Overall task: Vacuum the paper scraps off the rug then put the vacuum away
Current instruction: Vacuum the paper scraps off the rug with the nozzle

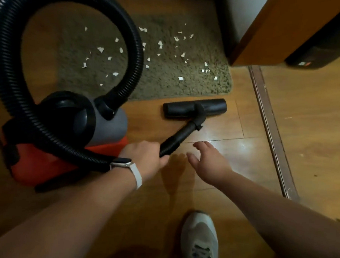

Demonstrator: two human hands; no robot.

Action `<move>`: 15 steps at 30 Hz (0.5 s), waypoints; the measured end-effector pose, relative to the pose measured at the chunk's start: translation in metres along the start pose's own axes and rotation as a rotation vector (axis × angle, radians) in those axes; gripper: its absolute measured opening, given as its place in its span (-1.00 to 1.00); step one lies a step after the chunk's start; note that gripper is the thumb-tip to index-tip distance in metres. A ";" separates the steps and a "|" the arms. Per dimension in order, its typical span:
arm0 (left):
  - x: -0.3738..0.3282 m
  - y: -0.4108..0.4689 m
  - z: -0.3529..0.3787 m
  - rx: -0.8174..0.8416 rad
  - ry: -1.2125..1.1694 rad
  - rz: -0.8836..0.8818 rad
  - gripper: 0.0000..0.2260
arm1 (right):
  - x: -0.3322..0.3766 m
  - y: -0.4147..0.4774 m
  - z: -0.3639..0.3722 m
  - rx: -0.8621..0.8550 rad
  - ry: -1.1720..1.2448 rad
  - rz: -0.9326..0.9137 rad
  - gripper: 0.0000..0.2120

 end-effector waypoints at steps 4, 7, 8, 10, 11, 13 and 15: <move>-0.013 -0.009 -0.016 -0.101 -0.009 0.018 -0.69 | 0.012 -0.007 -0.004 -0.071 0.293 0.129 -0.47; -0.014 -0.018 -0.012 -0.122 -0.006 0.050 -0.67 | 0.021 -0.006 -0.011 -0.135 0.514 0.181 -0.48; -0.014 -0.021 -0.010 -0.145 -0.001 0.067 -0.66 | 0.024 -0.004 -0.012 -0.165 0.583 0.201 -0.52; -0.013 -0.029 -0.005 -0.196 0.033 0.097 -0.66 | 0.030 0.000 -0.010 -0.197 0.728 0.260 -0.69; -0.014 -0.034 -0.003 -0.214 0.051 0.104 -0.66 | 0.035 0.000 -0.009 -0.204 0.805 0.298 -0.78; -0.016 -0.042 0.000 -0.240 0.080 0.115 -0.67 | 0.042 0.000 -0.004 -0.226 0.942 0.375 -0.78; -0.024 -0.048 0.001 -0.259 0.092 0.140 -0.67 | 0.052 -0.001 -0.002 -0.256 0.971 0.426 -0.72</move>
Point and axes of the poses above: each hand's wrist, its own y-axis towards the middle knuckle, its own z-axis out of the palm, x = y × z, the point moved 2 cm from there along y, towards the middle knuckle, and after that the axes turned 6 degrees about -z, right-handed, at the moved point
